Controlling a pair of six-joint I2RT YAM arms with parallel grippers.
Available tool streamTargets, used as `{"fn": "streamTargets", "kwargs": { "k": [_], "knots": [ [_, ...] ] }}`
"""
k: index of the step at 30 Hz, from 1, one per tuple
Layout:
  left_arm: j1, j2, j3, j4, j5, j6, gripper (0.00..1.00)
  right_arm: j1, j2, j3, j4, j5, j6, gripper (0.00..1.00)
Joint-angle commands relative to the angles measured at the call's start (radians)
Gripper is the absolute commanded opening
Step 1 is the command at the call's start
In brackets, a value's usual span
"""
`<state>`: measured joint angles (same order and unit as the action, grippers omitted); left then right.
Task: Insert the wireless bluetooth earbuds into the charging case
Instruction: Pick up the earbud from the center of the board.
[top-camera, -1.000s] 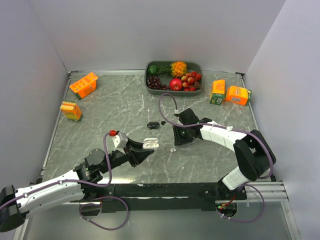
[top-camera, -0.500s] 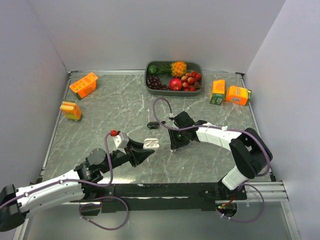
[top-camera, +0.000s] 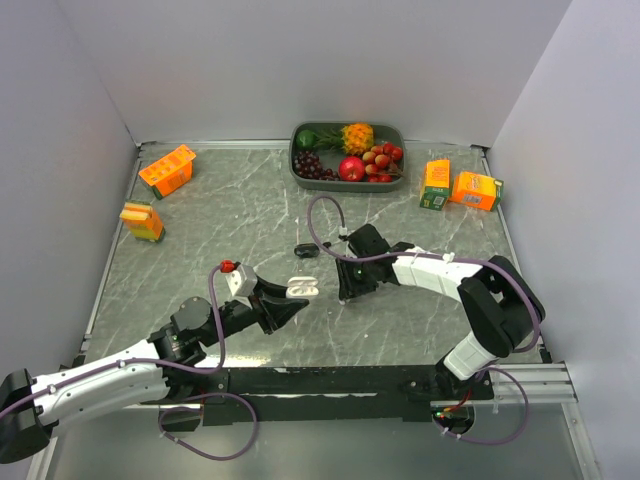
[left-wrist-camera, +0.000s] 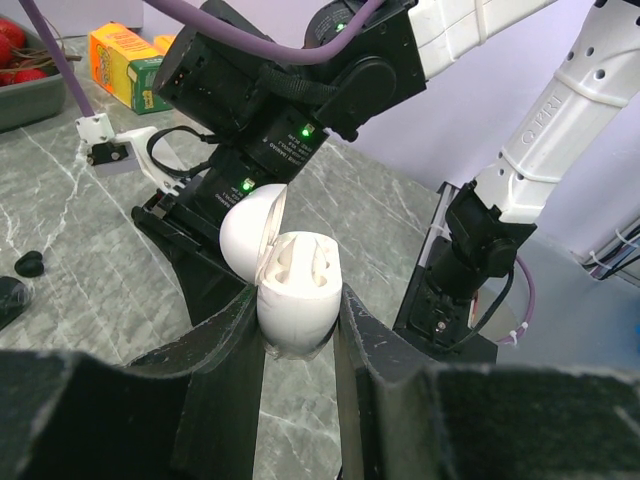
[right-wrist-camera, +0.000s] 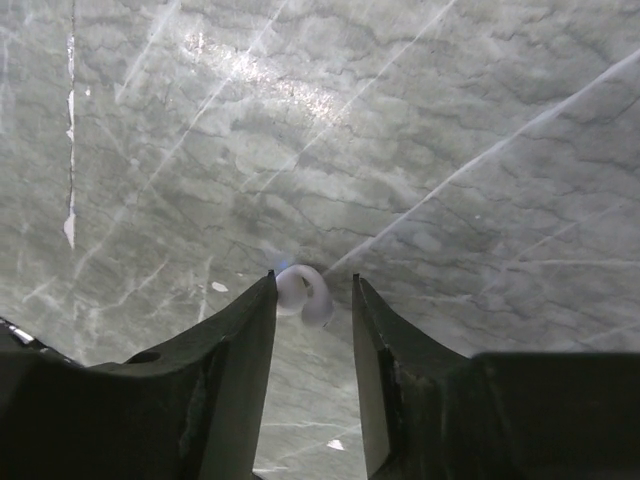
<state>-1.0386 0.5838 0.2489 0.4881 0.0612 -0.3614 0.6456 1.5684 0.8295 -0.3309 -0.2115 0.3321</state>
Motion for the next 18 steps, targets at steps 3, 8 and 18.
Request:
{"fn": "streamTargets", "kwargs": {
  "k": [3, 8, 18],
  "knots": [
    [-0.009, -0.024, 0.001, 0.030, -0.011, -0.004, 0.01, 0.002, -0.036, -0.015, 0.006, -0.005, 0.036, 0.50],
    [-0.009, -0.027, 0.001, 0.029, -0.012, -0.002, 0.01, -0.007, -0.074, 0.006, -0.013, -0.003, 0.039, 0.52],
    [-0.011, -0.032, -0.002, 0.029, -0.014, -0.001, 0.01, -0.032, -0.074, 0.034, -0.039, 0.004, 0.027, 0.49]
  ]
}}
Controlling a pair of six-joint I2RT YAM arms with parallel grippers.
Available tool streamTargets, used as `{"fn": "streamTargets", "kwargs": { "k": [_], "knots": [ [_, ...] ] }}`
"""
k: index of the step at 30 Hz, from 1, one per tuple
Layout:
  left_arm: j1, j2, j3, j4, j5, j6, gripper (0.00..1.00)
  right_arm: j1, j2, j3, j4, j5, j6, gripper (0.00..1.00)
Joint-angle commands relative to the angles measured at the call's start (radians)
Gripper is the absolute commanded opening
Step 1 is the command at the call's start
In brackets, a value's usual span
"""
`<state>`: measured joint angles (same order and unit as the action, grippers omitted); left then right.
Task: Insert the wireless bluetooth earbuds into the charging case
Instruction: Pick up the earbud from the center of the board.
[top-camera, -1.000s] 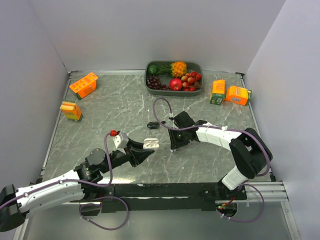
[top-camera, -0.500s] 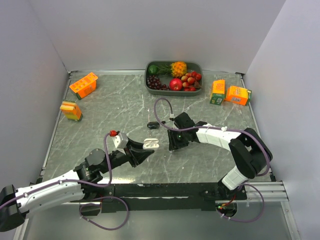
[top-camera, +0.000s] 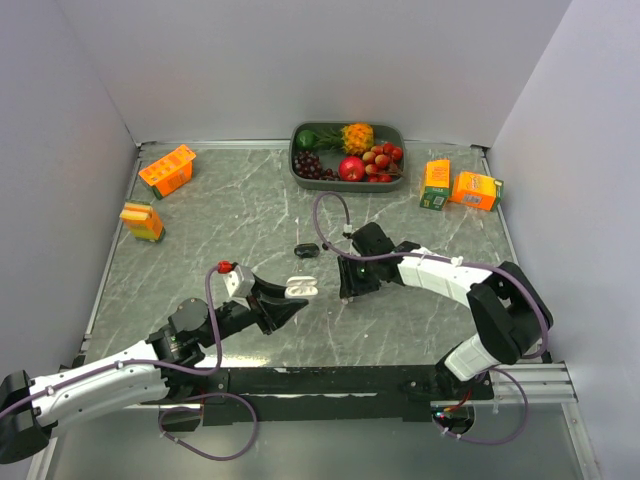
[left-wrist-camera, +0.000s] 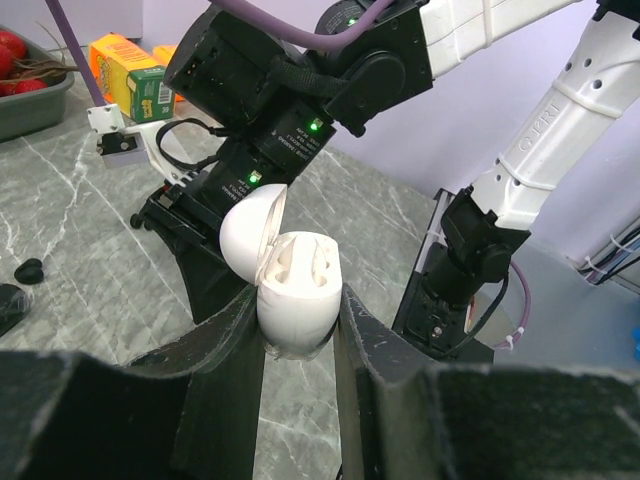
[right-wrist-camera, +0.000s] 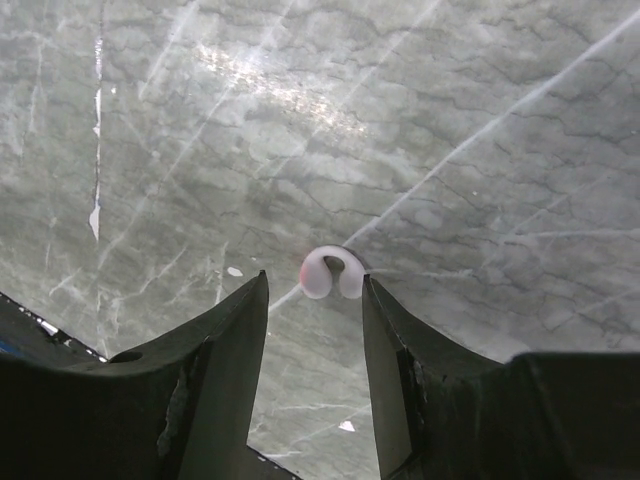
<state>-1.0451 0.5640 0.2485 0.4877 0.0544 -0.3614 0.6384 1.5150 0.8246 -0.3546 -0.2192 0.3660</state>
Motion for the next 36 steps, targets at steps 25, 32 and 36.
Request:
{"fn": "streamTargets", "kwargs": {
  "k": [25, 32, 36],
  "knots": [
    [-0.007, -0.004, 0.003, 0.026, -0.008, 0.004, 0.01, -0.049, 0.094, 0.002, 0.028, -0.037, -0.027, 0.35],
    [-0.007, 0.002, 0.003, 0.031, -0.008, 0.002, 0.01, -0.049, 0.083, -0.031, 0.049, -0.074, -0.006, 0.20],
    [-0.007, 0.000, 0.001, 0.031, -0.008, 0.001, 0.01, -0.049, 0.062, -0.050, 0.063, -0.100, 0.025, 0.11]
  ]
}}
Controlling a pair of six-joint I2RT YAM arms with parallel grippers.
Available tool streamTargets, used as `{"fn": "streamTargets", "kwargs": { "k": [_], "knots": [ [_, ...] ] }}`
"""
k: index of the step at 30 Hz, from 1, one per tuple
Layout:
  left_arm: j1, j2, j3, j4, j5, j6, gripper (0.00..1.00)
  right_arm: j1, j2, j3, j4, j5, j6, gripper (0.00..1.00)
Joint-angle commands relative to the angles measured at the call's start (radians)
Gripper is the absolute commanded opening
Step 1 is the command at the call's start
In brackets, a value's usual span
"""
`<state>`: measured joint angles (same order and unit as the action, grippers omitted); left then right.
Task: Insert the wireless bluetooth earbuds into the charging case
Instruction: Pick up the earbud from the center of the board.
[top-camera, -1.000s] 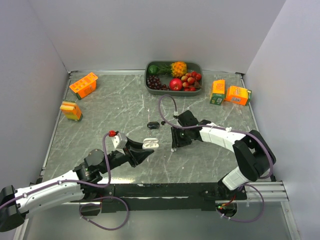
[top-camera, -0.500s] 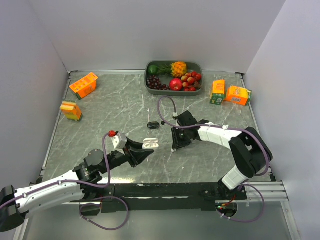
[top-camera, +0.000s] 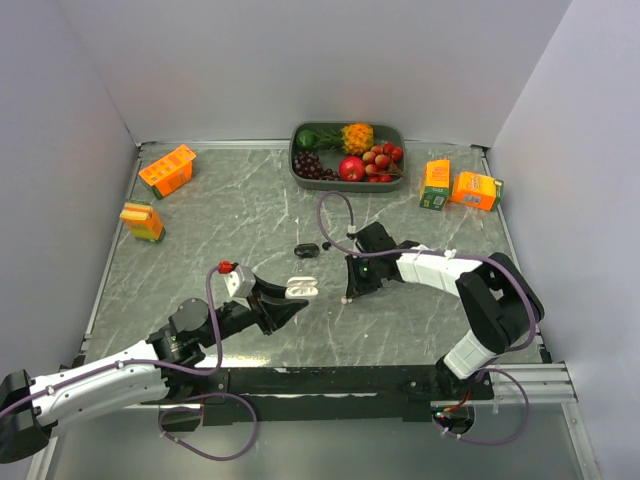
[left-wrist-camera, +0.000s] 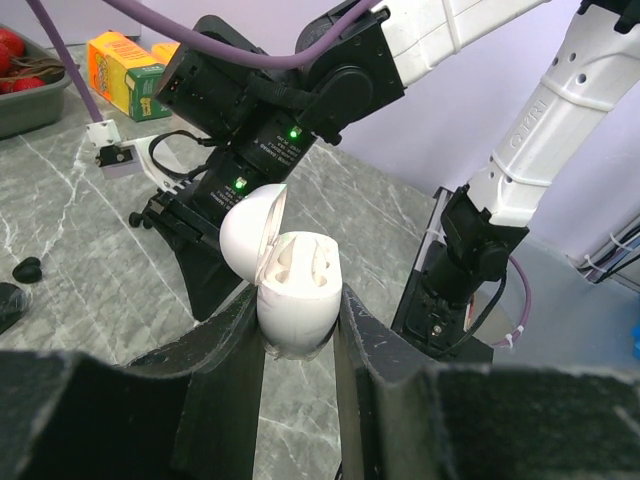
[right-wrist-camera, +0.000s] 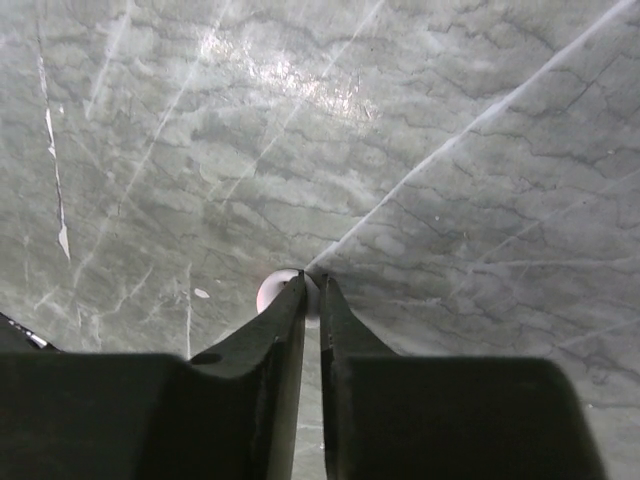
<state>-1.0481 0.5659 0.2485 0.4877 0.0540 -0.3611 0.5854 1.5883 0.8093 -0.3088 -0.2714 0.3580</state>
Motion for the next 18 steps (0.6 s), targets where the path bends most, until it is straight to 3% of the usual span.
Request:
{"fn": "streamTargets", "kwargs": {
  "k": [1, 4, 10, 18],
  "knots": [
    [-0.006, -0.001, 0.000, 0.031, -0.009, -0.001, 0.01, 0.004, -0.016, -0.039, 0.019, -0.057, 0.039, 0.08],
    [-0.006, -0.001, 0.003, 0.028, -0.009, -0.001, 0.01, 0.002, -0.040, -0.048, 0.028, -0.072, 0.074, 0.00],
    [-0.006, 0.002, 0.008, 0.026, -0.013, -0.002, 0.01, 0.005, -0.108, -0.064, 0.046, -0.086, 0.177, 0.00],
    [-0.009, 0.003, 0.003, 0.037, -0.034, -0.004, 0.01, 0.005, -0.350, -0.136, 0.139, -0.008, 0.338, 0.00]
  ]
}}
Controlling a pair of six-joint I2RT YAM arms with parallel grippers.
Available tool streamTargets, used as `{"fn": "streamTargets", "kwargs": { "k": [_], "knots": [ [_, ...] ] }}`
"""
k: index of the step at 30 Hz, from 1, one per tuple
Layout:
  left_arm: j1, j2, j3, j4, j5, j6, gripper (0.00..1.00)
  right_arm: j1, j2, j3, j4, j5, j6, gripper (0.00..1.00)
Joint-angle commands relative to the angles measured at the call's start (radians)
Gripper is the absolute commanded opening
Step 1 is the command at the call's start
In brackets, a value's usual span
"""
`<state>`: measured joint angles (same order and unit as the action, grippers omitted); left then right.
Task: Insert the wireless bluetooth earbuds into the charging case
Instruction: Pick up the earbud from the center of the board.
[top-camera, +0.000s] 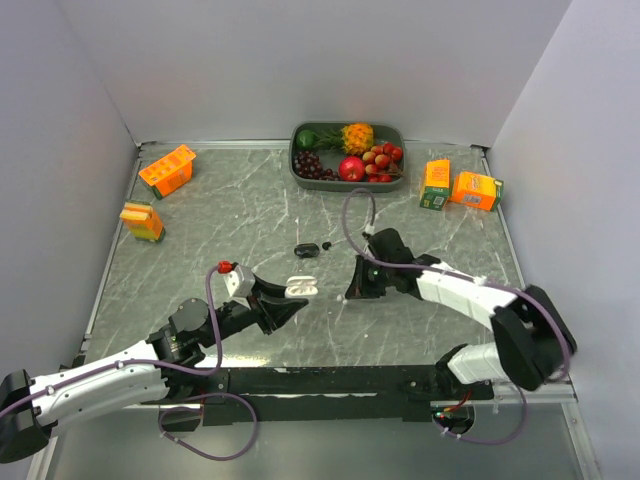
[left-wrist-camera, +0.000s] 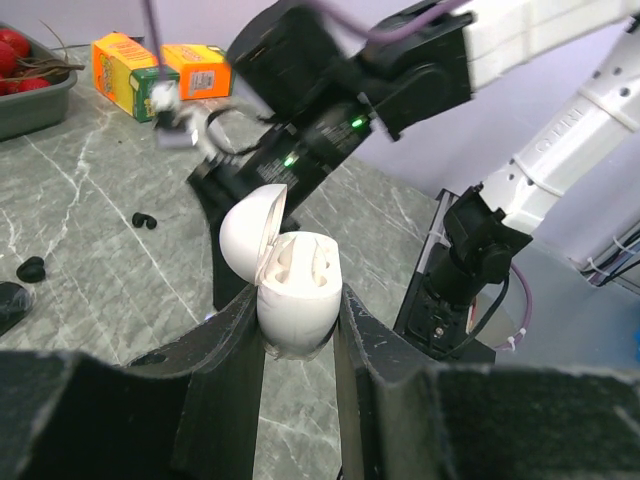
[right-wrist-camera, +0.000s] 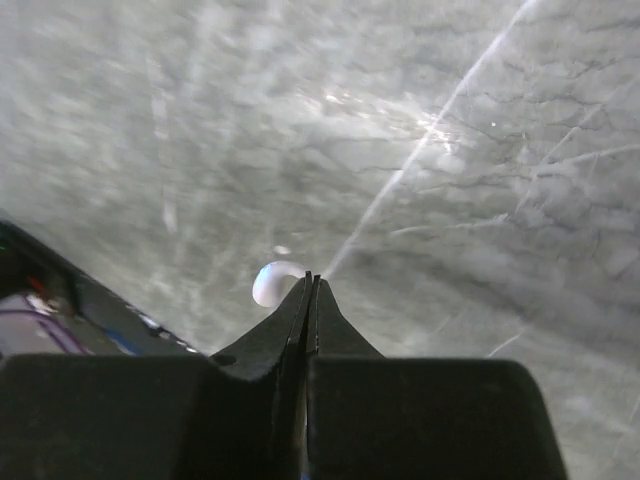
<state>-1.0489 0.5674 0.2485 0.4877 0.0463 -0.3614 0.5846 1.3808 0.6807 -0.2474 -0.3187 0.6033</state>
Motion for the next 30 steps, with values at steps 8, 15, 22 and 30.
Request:
{"fn": "streamTargets", "kwargs": {
  "k": [8, 15, 22, 30],
  "knots": [
    [-0.010, 0.022, 0.005, 0.077, -0.036, -0.002, 0.01, 0.060, -0.426, 0.071, -0.036, 0.231, -0.057, 0.00],
    [-0.008, 0.060, 0.006, 0.124, -0.043, -0.019, 0.01, 0.153, -0.630, 0.074, -0.081, 0.395, -0.186, 0.00],
    [-0.008, 0.129, 0.020, 0.198, -0.048, -0.036, 0.01, 0.306, -0.729, 0.046, -0.033, 0.550, -0.263, 0.00],
    [-0.010, 0.230, 0.046, 0.287, -0.091, -0.063, 0.01, 0.475, -0.727, 0.048, 0.034, 0.815, -0.307, 0.00]
  ]
}}
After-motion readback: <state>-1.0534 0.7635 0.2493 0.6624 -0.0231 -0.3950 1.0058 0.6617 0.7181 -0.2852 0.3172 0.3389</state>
